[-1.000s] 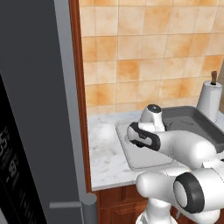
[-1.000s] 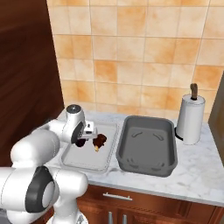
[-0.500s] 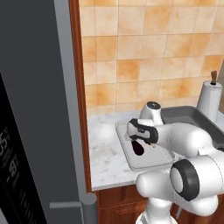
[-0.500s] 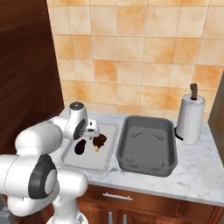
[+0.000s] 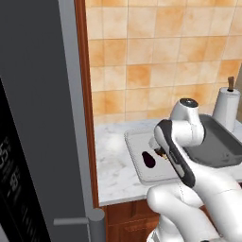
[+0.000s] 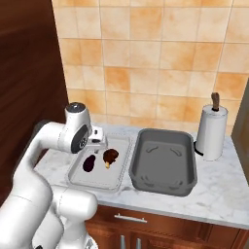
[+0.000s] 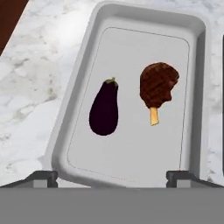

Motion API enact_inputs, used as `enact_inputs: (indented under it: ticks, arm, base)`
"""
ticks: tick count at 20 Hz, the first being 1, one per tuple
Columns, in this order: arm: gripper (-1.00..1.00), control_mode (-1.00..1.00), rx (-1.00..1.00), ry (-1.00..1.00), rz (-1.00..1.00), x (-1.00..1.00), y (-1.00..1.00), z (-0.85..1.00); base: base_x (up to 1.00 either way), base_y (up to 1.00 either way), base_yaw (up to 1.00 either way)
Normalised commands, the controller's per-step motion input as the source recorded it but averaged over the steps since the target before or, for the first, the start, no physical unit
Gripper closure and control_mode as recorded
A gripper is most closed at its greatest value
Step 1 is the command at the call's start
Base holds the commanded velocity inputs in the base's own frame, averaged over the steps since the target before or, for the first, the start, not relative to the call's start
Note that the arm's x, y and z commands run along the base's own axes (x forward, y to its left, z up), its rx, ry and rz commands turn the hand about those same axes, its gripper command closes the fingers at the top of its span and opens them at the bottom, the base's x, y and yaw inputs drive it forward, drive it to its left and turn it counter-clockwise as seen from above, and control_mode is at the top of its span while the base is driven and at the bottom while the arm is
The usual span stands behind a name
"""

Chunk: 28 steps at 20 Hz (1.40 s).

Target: Place one eggplant and one steak in each tupperware on the nearby counter, to pack two identical lunches.

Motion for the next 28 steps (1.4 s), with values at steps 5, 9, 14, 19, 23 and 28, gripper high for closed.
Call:
enact_inputs:
  ticks: [5, 9, 14, 19, 23, 28]
  arm:
    - [-1.00, -1.00, 0.00, -0.25, -0.01, -1.00, -0.18, 0.46]
    - [-1.00, -1.00, 0.00, -0.22, -0.05, -1.00, -0.07, 0.48]
    - [-1.00, 1.00, -0.01, -0.04, -0.03, -0.40, -0.02, 0.13]
    - [-1.00, 1.00, 0.00, 0.00, 0.00, 0.00, 0.00, 0.00]
    - [-1.00, 1.00, 0.00, 0.00, 0.00, 0.00, 0.00, 0.00]
    - [-1.00, 1.00, 0.00, 0.00, 0.00, 0.00, 0.00, 0.00]
  base:
    - [0.00, 0.00, 0.00]
    - [0.00, 0.00, 0.00]
    - [-0.60, -0.06, -0.05]
    - [-1.00, -0.20, -0.09]
    - [-1.00, -0.14, -0.06]
    - [-1.00, -0.01, -0.02]
